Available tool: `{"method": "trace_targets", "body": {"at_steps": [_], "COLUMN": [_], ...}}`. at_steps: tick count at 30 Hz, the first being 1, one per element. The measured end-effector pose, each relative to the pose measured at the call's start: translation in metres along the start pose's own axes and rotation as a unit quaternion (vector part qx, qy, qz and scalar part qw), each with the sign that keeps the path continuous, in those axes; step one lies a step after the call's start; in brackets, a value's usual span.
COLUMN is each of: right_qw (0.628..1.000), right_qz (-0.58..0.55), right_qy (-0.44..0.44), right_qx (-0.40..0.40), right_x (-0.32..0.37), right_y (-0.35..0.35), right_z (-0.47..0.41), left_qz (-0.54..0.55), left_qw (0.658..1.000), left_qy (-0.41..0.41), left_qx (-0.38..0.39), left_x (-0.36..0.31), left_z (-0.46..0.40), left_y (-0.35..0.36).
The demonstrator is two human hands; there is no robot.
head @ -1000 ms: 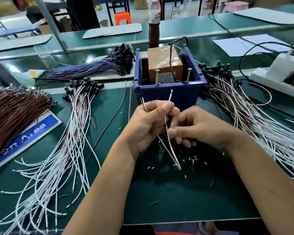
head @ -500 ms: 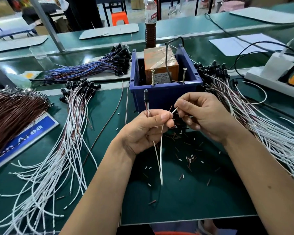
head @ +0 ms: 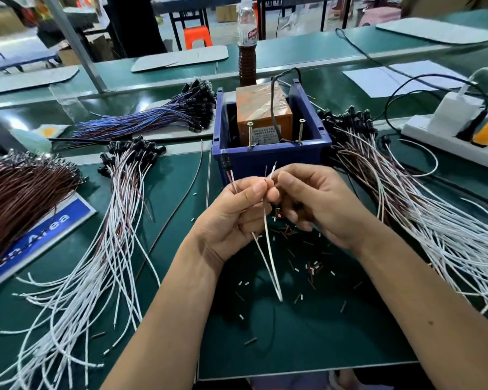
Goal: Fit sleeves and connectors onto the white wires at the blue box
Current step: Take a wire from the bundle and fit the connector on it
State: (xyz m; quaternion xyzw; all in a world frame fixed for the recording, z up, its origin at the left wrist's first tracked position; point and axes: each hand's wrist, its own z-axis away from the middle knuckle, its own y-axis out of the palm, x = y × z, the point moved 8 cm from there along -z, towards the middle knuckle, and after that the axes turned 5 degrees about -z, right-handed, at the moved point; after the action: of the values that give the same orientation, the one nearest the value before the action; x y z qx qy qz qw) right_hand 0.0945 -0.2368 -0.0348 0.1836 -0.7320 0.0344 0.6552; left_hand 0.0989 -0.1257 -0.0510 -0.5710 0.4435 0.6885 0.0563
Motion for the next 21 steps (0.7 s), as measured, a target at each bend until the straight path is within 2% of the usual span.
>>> {"method": "trace_targets", "body": {"at_steps": [5,12,16,21], "right_qw": [0.998,0.992,0.989,0.956], "right_qz": [-0.064,-0.125,-0.128,-0.243], "right_qy": [0.004,0.001,-0.065,-0.137], "right_qx": [-0.012,-0.002,-0.037,-0.088], "right_x": [0.000,0.000,0.012,0.031], "right_y": [0.001,0.000,-0.011,-0.048], "right_z": [0.001,0.001,0.000,0.002], "left_qz": [-0.007,-0.030,-0.062,-0.048], "left_qw": [1.000,0.999,0.997,0.994], "left_qy": [-0.005,0.015,0.052,0.098], "left_qx": [-0.020,0.000,0.011,-0.016], "left_x": [0.005,0.003,-0.005,-0.017], "left_z": [-0.003,-0.004,-0.002,0.002], "left_y": [-0.006,0.001,0.009,0.011]}}
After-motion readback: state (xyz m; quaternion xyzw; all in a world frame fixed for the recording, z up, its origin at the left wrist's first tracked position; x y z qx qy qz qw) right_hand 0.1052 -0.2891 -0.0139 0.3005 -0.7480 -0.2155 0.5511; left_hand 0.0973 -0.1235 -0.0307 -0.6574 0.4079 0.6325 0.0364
